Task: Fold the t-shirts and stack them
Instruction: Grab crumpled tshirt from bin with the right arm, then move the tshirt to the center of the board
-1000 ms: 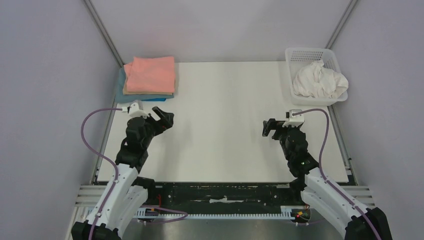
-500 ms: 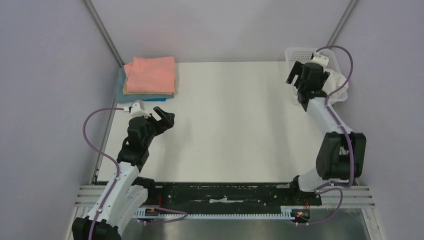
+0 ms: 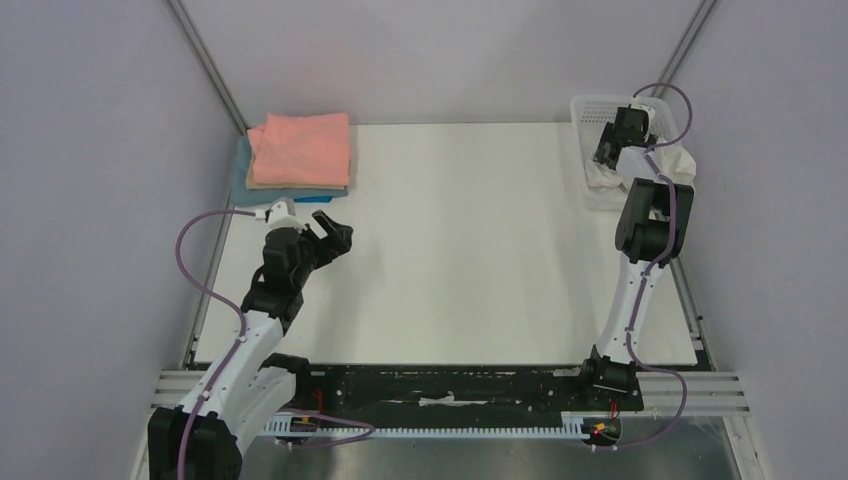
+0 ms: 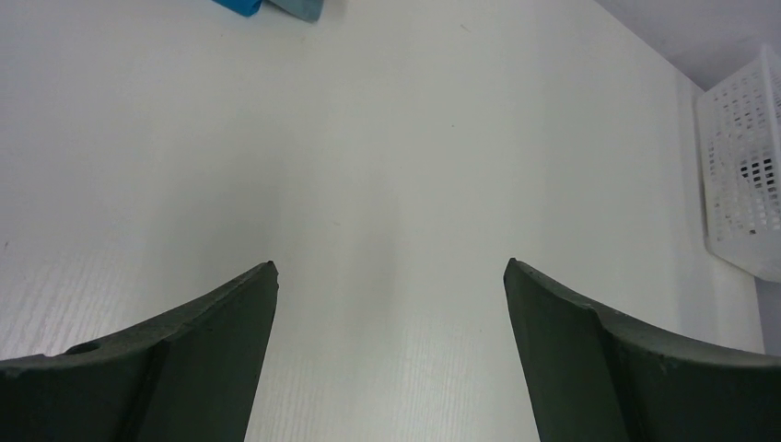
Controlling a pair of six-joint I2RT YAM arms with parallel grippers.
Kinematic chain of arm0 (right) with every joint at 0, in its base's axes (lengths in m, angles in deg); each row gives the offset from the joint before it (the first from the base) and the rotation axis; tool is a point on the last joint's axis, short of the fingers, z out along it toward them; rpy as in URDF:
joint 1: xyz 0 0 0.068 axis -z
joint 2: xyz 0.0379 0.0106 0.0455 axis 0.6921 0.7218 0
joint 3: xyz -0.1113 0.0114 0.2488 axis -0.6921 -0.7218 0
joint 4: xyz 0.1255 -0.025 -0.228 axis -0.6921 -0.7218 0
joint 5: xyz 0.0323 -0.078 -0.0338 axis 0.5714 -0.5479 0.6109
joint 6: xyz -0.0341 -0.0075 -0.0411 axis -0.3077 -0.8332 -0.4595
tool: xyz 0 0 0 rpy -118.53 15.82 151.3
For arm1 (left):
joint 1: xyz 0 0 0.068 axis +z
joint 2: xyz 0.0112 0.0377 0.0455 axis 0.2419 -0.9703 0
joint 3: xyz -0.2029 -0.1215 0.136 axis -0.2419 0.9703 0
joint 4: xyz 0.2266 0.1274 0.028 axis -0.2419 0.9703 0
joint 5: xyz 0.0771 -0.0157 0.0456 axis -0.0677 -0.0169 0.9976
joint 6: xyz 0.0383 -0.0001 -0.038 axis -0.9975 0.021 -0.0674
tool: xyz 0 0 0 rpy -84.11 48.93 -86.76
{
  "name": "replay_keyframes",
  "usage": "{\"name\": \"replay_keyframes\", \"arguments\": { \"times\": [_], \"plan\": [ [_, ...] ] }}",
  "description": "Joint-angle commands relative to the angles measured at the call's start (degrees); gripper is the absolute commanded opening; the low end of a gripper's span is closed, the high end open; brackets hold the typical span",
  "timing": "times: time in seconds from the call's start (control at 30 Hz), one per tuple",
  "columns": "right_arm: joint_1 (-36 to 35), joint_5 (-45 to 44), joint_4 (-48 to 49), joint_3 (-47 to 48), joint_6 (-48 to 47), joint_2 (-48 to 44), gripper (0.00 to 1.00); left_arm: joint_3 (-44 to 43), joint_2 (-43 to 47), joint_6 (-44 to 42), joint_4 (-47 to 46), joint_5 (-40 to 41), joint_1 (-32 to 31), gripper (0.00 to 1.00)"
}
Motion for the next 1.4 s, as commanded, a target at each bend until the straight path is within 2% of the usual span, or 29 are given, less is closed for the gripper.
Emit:
{"name": "replay_keyframes", "arguments": {
  "times": [0.0,0.1,0.13,0.17,0.37,0.43,0.57,0.73,0.9,1.0,1.17,1.3,1.37],
  "plan": [
    [-0.59,4.61,0.91,4.60,-1.88,3.38,0.67,-0.54,-1.24,0.08,-2.83,-0.24,0.06,0.97],
    [-0.55,10.24,1.55,4.59,-2.35,2.60,0.15,-0.74,-0.72,-0.01,-1.70,0.34,0.06,0.97],
    [-0.67,10.89,1.61,4.49,-2.32,1.08,0.02,-0.75,-0.32,-0.02,-1.40,0.28,0.07,0.97],
    [-0.74,10.77,1.80,4.25,-2.66,-0.72,0.00,-0.65,0.22,-0.14,-1.20,0.29,0.07,0.97],
    [-5.92,1.55,4.30,0.68,-8.54,-20.22,0.00,0.03,2.67,0.40,-0.93,1.92,0.07,0.97],
    [-9.02,0.95,4.72,-0.12,-10.19,-26.50,0.00,0.11,3.05,0.50,-0.93,1.44,0.07,0.97],
    [-21.68,-6.70,8.23,-3.43,-18.72,-37.35,0.00,0.21,3.43,1.42,0.19,0.36,0.07,0.97],
    [-34.06,-1.74,9.55,-5.17,-17.28,-46.38,0.00,-0.42,5.06,0.71,2.00,-1.26,0.07,0.97],
    [-45.73,3.02,10.11,-3.13,-17.12,-48.74,0.00,-0.90,6.73,0.60,3.87,-0.98,0.06,0.97],
    [-48.50,5.12,13.07,-1.05,-13.53,-48.20,0.00,-0.96,7.74,0.64,4.56,-0.77,0.07,0.97],
    [-51.71,12.41,17.54,8.40,-8.55,-43.25,0.00,-0.83,8.73,0.94,4.92,-0.39,0.07,0.97],
    [-52.63,8.10,21.33,0.82,-2.20,-46.04,0.00,-1.01,9.15,1.24,5.66,-0.02,0.07,0.97],
    [-52.64,1.51,19.10,-3.58,-0.09,-47.95,0.00,-0.89,9.18,1.43,5.67,0.26,0.07,0.97]
  ]
}}
